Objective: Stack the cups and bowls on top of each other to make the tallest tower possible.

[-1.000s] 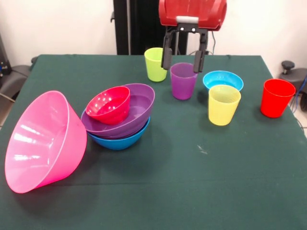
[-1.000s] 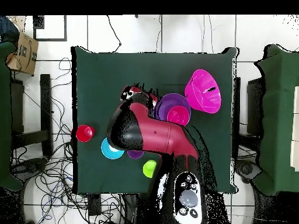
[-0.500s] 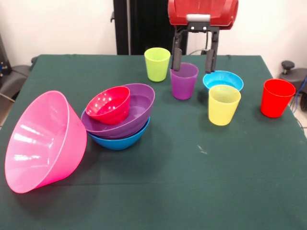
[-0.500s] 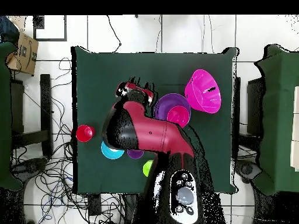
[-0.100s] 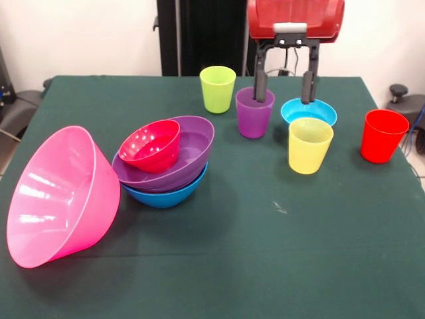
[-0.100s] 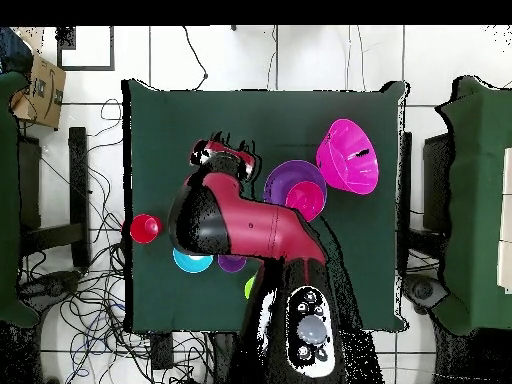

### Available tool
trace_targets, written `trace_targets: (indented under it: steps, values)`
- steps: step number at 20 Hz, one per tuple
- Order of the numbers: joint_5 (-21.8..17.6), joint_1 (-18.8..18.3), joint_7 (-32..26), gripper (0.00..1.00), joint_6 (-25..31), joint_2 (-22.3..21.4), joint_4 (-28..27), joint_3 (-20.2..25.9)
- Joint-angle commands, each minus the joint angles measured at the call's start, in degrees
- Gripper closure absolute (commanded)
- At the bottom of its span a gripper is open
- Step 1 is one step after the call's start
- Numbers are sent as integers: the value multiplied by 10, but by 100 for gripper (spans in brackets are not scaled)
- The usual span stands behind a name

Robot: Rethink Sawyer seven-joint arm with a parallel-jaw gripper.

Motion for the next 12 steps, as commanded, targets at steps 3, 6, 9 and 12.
trace_targets:
  steps: [3, 6, 9, 12]
  values:
    - [-19, -48, 132, 0, -46, 36, 97, 133]
    - [-10, -53, 130, 0, -37, 36, 105, 143]
    - [-2, -52, 113, 0, 2, 38, 113, 146]
    - [3, -45, 110, 0, 2, 41, 115, 136]
